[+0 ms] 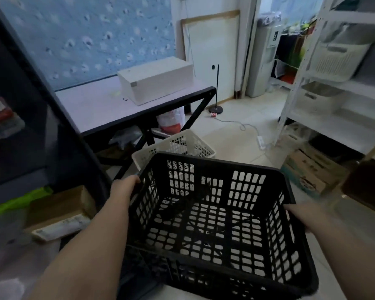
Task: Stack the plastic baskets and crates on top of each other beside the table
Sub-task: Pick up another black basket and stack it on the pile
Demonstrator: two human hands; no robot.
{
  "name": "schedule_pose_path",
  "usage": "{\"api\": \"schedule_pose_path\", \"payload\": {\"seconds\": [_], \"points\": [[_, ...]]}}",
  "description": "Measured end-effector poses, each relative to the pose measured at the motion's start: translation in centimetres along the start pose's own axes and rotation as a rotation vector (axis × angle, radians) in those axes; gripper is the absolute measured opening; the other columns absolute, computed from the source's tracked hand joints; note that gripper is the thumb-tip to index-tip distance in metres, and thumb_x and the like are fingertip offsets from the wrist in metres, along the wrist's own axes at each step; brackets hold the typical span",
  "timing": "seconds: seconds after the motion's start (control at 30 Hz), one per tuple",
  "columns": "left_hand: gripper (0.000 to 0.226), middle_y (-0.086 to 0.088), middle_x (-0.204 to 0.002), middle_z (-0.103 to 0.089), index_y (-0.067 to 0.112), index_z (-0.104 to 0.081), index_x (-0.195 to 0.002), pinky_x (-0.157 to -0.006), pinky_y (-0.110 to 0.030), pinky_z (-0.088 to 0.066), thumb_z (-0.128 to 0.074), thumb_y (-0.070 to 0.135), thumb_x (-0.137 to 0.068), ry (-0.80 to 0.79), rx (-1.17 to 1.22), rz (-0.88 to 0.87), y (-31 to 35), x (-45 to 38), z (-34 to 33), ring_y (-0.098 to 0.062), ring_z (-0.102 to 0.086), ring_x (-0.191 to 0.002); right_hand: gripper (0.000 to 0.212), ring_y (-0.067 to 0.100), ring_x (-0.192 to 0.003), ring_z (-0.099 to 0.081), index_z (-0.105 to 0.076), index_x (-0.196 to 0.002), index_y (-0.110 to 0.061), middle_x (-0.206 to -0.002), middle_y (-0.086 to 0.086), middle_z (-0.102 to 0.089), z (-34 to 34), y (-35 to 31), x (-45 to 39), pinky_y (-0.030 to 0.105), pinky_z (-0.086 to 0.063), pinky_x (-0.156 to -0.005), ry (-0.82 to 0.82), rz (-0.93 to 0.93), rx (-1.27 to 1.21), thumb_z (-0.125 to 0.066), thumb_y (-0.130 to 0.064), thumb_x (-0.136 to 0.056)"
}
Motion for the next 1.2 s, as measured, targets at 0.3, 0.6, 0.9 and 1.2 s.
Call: {"api": "schedule_pose_path", "payload": {"seconds": [0.3,0.6,0.9,1.2], "points": [[0.059,-0.014,-0.084,-0.068,0.012,-0.061,-0.097,-0.084,-0.046,-0.057,-0.071,0.040,-0.047,0.095,-0.010,-0.045,12.0,-16.4,-4.5,-0.034,-0.066,-0.083,0.035,0.034,-0.074,-0.067,-0.053,-0.065,-0.005,-0.073,0.016,-0.064,0.2,-24.7,-5.9,0.044,-0.058,-0.076,0.047,0.192,0.058,-0.070,-0.034,-0.076],[0.058,-0.009,-0.095,-0.064,0.019,-0.051,-0.114,-0.097,-0.046,-0.049,-0.071,0.036,-0.062,0.156,-0.065,0.023,21.7,-35.5,-7.6,-0.034,-0.057,-0.109,0.031,0.031,-0.065,-0.069,-0.062,-0.070,-0.001,-0.074,0.018,-0.069,-7.8,-42.4,-19.6,0.041,-0.060,-0.066,0.026,0.205,0.184,-0.065,-0.031,-0.077],[0.057,-0.020,-0.132,-0.054,0.014,-0.049,-0.132,-0.102,-0.042,-0.039,-0.065,0.030,-0.080,0.253,-0.432,0.006,23.1,-43.8,-10.5,-0.040,-0.043,-0.125,0.023,0.021,-0.062,-0.048,-0.050,-0.070,-0.006,-0.078,0.010,-0.056,-14.6,-50.4,-26.0,0.028,-0.036,-0.054,-0.041,0.219,0.326,-0.053,-0.020,-0.088],[0.059,-0.016,-0.150,-0.031,0.014,-0.044,-0.138,-0.113,-0.047,-0.030,-0.059,0.030,-0.083,0.344,-0.509,-0.048,23.3,-37.6,-10.5,-0.035,-0.031,-0.136,0.057,0.036,-0.122,-0.041,-0.037,-0.130,-0.004,-0.134,0.017,-0.039,-13.4,-57.5,-22.9,0.045,-0.041,-0.094,0.215,0.607,0.497,-0.062,-0.022,-0.083]]}}
Point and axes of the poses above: each hand's wrist, its own x-axis away from the middle knuckle, its own z-axis out of the back of the hand, y = z × x, the point moved 9 cm from there along -x, towards the middle knuckle
